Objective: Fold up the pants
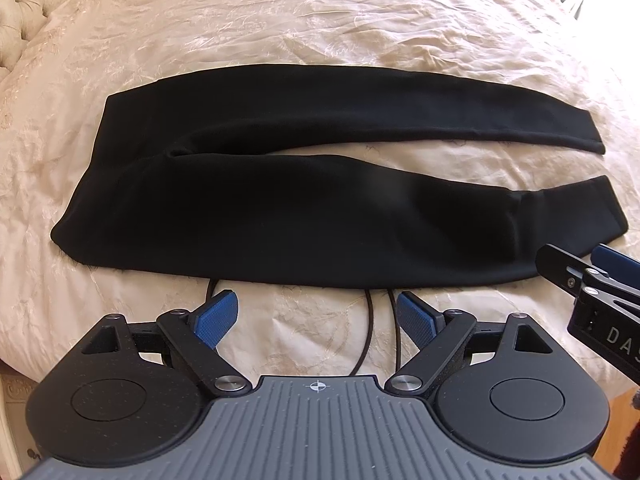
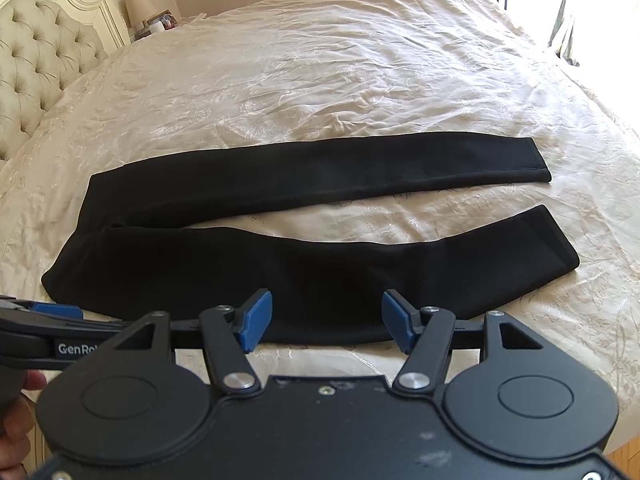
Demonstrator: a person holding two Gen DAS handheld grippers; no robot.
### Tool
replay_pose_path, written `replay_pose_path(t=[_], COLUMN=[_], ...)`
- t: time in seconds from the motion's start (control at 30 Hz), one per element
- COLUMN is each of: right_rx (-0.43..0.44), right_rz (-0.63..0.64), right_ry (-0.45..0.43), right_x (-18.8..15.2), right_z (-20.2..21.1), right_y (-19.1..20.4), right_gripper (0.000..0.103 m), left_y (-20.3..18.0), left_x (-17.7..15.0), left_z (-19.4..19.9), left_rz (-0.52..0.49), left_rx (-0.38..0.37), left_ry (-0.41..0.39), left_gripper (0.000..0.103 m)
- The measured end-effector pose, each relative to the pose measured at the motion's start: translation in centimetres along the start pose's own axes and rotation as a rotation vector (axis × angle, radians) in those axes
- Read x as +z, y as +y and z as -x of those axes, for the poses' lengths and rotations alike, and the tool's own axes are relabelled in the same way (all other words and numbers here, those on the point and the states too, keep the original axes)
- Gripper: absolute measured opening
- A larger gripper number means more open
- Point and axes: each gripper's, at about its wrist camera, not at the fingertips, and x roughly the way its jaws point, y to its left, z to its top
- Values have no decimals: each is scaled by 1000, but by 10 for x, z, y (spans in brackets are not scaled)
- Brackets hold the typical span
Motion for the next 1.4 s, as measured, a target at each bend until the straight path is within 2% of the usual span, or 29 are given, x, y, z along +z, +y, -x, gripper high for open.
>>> replay_pose_path(t=[1.1,1.23,1.4], right_rx=[13,-3,-68], right_rz=[11,6,-6], right_ry=[25,24,18], right_x=[6,6,6], right_z=[-11,-13,-17], right_y=[-1,-3,-13], right_gripper=[65,65,65], left_y=[7,7,7], left_x=[6,6,5], left_z=[-9,-13,-19], left_rz=[29,36,46], left_rx=[-25,-12,-58], left_ry=[34,41,65], left_gripper=[86,73,62])
